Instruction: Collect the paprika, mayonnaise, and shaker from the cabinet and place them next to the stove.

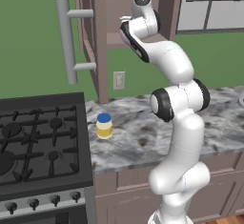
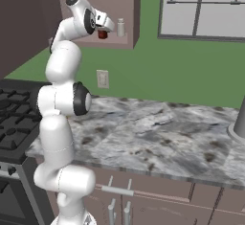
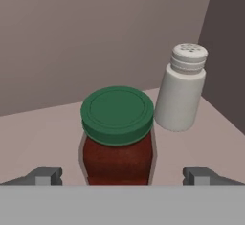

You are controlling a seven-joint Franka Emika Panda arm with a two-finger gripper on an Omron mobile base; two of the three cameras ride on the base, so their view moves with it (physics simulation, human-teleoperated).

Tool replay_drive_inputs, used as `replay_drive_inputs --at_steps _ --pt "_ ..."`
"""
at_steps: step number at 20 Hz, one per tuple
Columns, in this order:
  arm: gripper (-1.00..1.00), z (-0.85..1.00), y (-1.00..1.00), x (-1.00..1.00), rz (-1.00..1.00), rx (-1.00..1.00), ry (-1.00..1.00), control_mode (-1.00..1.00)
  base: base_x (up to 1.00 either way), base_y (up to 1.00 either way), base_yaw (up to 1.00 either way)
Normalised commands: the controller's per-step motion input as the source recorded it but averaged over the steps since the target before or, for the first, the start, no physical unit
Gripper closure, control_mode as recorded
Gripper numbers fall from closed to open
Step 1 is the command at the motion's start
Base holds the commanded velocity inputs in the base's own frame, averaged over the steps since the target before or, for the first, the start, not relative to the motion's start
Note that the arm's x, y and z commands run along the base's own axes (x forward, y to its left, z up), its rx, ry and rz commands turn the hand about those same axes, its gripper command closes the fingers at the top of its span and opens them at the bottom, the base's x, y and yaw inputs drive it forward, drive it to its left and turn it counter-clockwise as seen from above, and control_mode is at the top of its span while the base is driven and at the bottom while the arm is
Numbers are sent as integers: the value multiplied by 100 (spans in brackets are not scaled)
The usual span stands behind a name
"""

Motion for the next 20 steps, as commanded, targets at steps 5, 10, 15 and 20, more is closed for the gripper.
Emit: replay_drive_inputs --at_steps 5,10,15,20 --pt "-100 0 0 2 0 0 0 -100 0 0 0" --pt "-100 0 0 3 0 0 0 -100 0 0 0" --pt "-100 0 0 2 0 0 0 -100 0 0 0" --pt "-100 0 0 4 0 0 0 -100 0 0 0"
